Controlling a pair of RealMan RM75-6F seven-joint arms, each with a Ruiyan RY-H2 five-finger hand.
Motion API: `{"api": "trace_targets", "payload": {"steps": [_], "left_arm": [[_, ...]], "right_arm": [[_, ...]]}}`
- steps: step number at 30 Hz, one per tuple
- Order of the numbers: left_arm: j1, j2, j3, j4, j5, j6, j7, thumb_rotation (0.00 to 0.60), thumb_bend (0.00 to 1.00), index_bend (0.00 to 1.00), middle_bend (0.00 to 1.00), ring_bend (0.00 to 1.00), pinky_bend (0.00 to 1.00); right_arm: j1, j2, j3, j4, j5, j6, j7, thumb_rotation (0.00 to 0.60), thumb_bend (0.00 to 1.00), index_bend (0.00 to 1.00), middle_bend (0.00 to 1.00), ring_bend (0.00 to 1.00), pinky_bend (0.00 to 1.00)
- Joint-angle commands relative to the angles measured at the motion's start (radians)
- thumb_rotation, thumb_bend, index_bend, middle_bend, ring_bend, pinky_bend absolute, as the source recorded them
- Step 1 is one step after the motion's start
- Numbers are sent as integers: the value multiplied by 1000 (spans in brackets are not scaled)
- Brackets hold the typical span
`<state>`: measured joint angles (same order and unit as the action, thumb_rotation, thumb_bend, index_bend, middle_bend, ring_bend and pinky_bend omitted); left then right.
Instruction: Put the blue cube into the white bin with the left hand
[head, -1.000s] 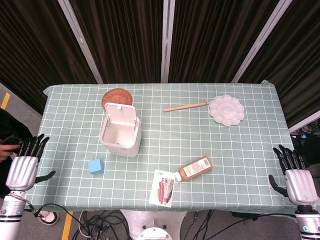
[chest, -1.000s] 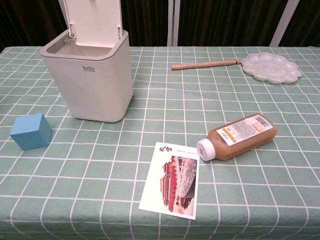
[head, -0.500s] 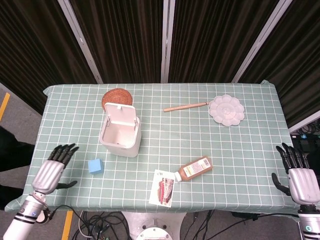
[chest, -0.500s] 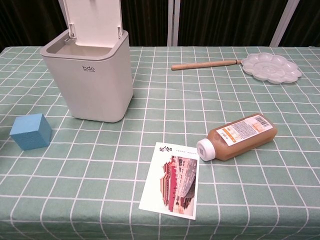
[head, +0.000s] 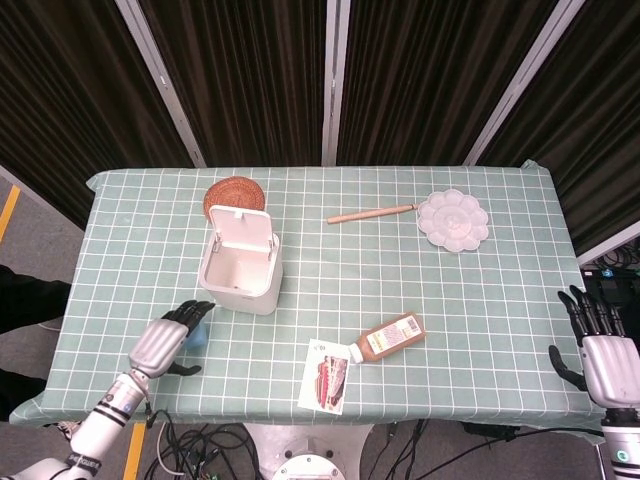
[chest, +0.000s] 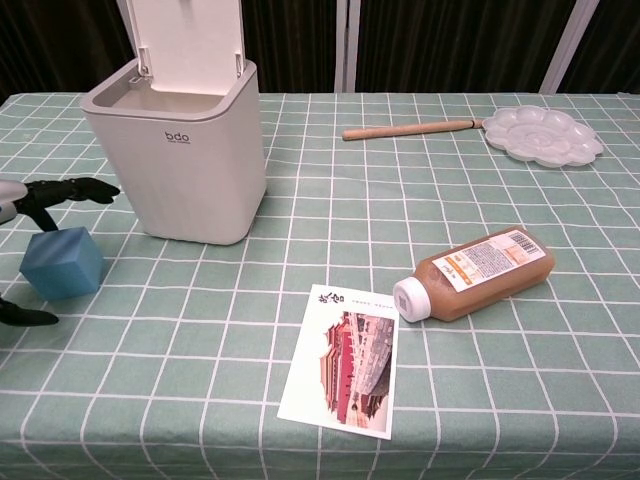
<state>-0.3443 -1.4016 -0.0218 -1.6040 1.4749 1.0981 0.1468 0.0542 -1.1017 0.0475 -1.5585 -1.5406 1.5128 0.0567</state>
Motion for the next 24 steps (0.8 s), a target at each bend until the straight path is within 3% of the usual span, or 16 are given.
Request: {"api": "trace_targets", "payload": {"steps": [1, 6, 17, 24], "left_arm": [[-5, -24, -12, 18, -32, 1, 20, 600, 0, 107, 149, 142, 375], [-4, -41, -9, 35, -44, 16, 50, 600, 42, 176, 236, 211, 438], [-3, -97, -12, 89, -64, 52, 90, 600, 232, 456, 486, 488, 703], [13, -77, -5, 66, -45, 105, 118, 600, 289, 547, 572, 584, 797]], "right_arm": [[1, -3, 0, 5, 3, -6, 5, 600, 322, 0, 0, 0, 0], [3, -15, -6, 16, 2, -16, 11, 600, 322, 0, 0, 0, 0], [1, -13, -4, 21, 11, -18, 15, 600, 333, 0, 0, 0, 0], [1, -16, -3, 22, 9, -17, 15, 600, 336, 0, 0, 0, 0]]}}
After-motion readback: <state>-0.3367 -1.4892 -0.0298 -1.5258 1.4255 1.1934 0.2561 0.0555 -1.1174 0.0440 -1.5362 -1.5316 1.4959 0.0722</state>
